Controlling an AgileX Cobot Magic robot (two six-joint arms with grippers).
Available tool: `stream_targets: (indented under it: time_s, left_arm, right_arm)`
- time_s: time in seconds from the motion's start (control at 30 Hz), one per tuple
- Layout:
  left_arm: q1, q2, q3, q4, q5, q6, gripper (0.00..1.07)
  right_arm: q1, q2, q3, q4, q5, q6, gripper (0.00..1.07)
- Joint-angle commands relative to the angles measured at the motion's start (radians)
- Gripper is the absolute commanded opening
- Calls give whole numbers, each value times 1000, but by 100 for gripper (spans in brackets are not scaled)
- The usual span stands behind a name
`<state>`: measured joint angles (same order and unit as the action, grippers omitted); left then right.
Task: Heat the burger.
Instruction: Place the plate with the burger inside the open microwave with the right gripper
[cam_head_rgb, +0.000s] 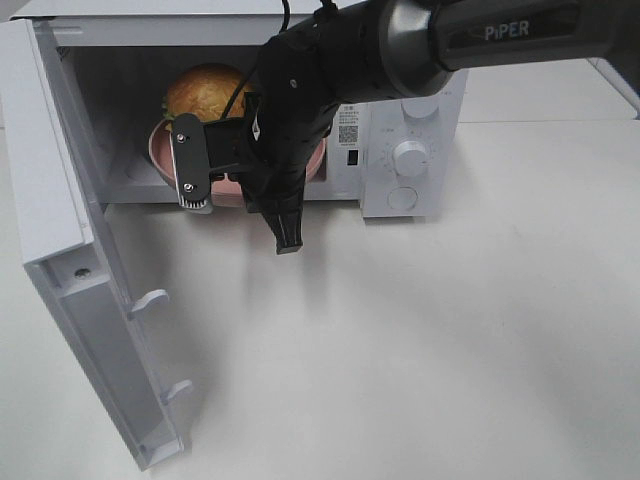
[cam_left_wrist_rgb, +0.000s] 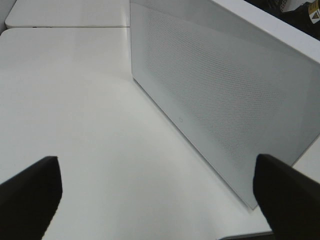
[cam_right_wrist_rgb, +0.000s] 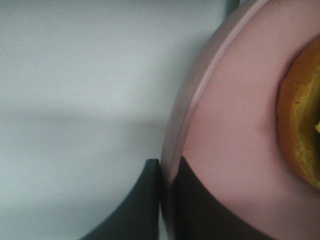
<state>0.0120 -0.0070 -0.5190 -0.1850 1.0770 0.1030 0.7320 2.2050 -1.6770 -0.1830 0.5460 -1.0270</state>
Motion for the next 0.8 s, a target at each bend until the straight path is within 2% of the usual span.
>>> stream_targets:
  time_s: [0.03,0.63,0.8]
  left_arm:
    - [-4,-15,4,-4,-10,1,95]
    - [-4,-15,4,-4,-10,1,95]
    - [-4,-15,4,-4,-10,1,95]
  right_arm:
    - [-8,4,-46,-21,-20,7,0]
    - [-28,113,-251,-60,34,59,0]
    - [-28,131,-275,-63,21,38,0]
